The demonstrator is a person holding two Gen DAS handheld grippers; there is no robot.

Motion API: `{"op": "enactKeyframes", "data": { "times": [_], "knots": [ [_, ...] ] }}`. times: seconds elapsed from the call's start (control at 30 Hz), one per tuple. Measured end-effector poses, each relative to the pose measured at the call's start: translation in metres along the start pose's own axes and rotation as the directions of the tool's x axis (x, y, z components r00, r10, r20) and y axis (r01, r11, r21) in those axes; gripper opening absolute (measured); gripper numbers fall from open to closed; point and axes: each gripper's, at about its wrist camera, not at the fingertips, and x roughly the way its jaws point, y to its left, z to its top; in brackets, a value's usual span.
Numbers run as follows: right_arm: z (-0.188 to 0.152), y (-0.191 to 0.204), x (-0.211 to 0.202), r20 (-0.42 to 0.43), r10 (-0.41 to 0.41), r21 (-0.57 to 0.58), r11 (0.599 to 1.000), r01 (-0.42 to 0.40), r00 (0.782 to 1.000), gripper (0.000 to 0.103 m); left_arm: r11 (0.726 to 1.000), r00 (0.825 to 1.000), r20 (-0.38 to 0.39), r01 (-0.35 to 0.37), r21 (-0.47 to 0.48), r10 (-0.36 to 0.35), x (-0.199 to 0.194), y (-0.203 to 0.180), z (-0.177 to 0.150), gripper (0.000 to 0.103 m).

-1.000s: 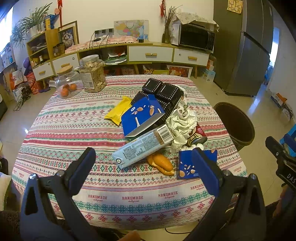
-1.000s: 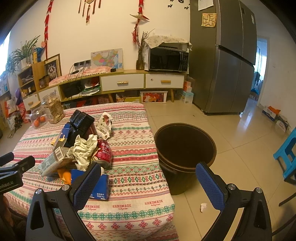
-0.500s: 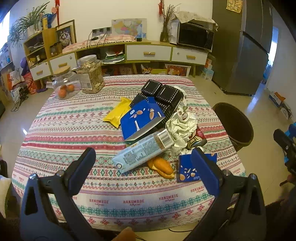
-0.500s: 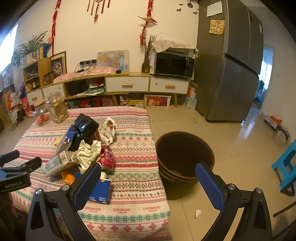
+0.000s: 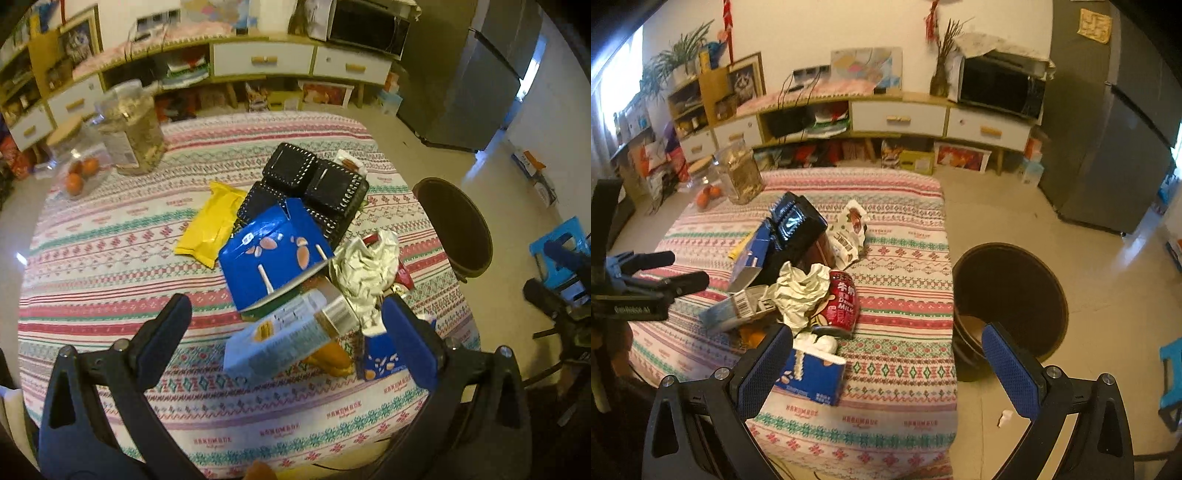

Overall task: Collect trash
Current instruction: 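Reach the right tool to the blue almond snack box and grasp it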

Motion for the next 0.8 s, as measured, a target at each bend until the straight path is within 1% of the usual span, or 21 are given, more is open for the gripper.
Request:
{"op": "enactKeyframes", "data": {
  "times": [0.07,0.1,0.2,0.23,0.27,0.33,0.37,0.4,0.47,0.53,0.57,0.63,0.7,0.73,0.8],
  "knots": [
    [0.000,-0.004,0.014,-0.026,0.015,0.020,1.000,-0.015,1.000,0.103,0.999,1.000,-0.016,0.026,-0.029,-0.026,0.010,0.005,0.005,0.099],
    [-0.001,-0.006,0.020,-0.036,0.019,0.026,0.999,-0.018,0.999,0.103,0.999,0.999,-0.022,0.040,-0.030,-0.041,0.014,0.006,0.007,0.099],
    [-0.008,-0.010,0.040,-0.108,0.037,0.025,0.999,-0.034,0.993,0.103,0.999,0.999,-0.035,0.033,0.023,-0.032,0.025,0.002,0.017,0.099],
    [-0.012,-0.010,0.047,-0.138,0.051,0.015,0.999,-0.049,0.989,0.103,0.999,0.999,-0.049,0.025,0.039,-0.023,0.032,0.002,0.021,0.099],
    [-0.015,-0.009,0.053,-0.161,0.062,0.009,0.998,-0.061,0.985,0.103,0.999,0.997,-0.079,0.024,0.043,-0.021,0.040,0.002,0.023,0.099],
    [-0.023,-0.006,0.066,-0.217,0.086,0.013,0.996,-0.085,0.972,0.103,0.999,0.991,-0.129,0.037,0.002,-0.036,0.055,0.010,0.026,0.099],
    [-0.028,-0.004,0.074,-0.250,0.110,0.029,0.994,-0.106,0.962,0.103,0.999,0.988,-0.147,0.044,-0.025,-0.047,0.061,0.013,0.026,0.099],
    [-0.032,-0.002,0.080,-0.274,0.130,0.040,0.992,-0.123,0.953,0.103,0.998,0.986,-0.155,0.047,-0.040,-0.053,0.065,0.014,0.027,0.099],
    [-0.040,0.003,0.088,-0.316,0.156,0.047,0.988,-0.148,0.936,0.103,0.999,0.990,-0.134,0.033,-0.041,-0.038,0.065,0.013,0.030,0.099],
    [-0.046,0.012,0.093,-0.341,0.157,0.029,0.987,-0.157,0.927,0.103,1.000,0.995,-0.104,0.011,-0.008,-0.011,0.065,0.006,0.034,0.099],
    [-0.047,0.016,0.094,-0.346,0.154,0.016,0.987,-0.158,0.926,0.103,1.000,0.995,-0.101,0.007,0.005,-0.007,0.067,0.003,0.036,0.099],
    [-0.049,0.021,0.095,-0.345,0.143,-0.005,0.988,-0.155,0.927,0.103,1.000,0.993,-0.120,0.004,0.023,-0.001,0.075,-0.003,0.036,0.099],
    [-0.050,0.024,0.096,-0.339,0.128,-0.017,0.990,-0.142,0.932,0.103,0.999,0.991,-0.133,-0.019,0.050,0.025,0.084,-0.007,0.032,0.098],
    [-0.050,0.025,0.098,-0.337,0.122,-0.019,0.991,-0.136,0.934,0.103,0.998,0.990,-0.134,-0.029,0.063,0.038,0.086,-0.008,0.031,0.095],
    [-0.049,0.024,0.098,-0.334,0.116,-0.012,0.992,-0.127,0.935,0.103,0.995,0.989,-0.133,-0.049,0.087,0.061,0.086,-0.005,0.029,0.082]
  ]
}}
